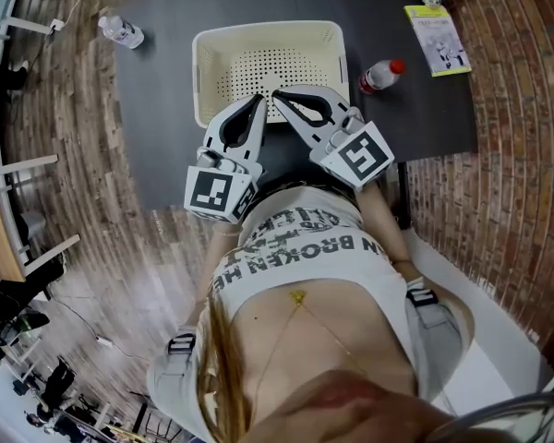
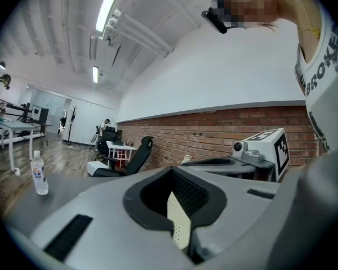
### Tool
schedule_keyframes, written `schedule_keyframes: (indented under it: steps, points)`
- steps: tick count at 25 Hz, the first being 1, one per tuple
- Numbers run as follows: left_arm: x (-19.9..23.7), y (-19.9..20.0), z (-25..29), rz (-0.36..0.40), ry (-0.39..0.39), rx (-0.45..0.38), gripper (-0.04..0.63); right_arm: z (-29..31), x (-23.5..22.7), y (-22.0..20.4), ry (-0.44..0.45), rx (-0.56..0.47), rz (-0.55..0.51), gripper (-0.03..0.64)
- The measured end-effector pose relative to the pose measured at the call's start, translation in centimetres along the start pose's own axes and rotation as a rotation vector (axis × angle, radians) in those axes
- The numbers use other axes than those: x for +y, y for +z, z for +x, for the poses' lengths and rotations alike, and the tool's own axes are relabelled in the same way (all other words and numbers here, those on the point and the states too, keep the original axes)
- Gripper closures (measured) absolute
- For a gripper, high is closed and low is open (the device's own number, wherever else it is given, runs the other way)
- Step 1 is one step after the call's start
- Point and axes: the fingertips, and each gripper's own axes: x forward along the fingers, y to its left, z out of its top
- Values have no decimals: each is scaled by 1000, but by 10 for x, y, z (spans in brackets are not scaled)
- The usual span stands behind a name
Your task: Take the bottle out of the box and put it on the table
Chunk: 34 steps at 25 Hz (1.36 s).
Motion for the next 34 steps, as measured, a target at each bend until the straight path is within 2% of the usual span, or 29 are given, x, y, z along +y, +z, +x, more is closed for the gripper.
schedule_keyframes:
  steps: [34]
  points:
    - [-1,-4,0,-7,-10,11,591,0,0,-5,3,37,-15,609]
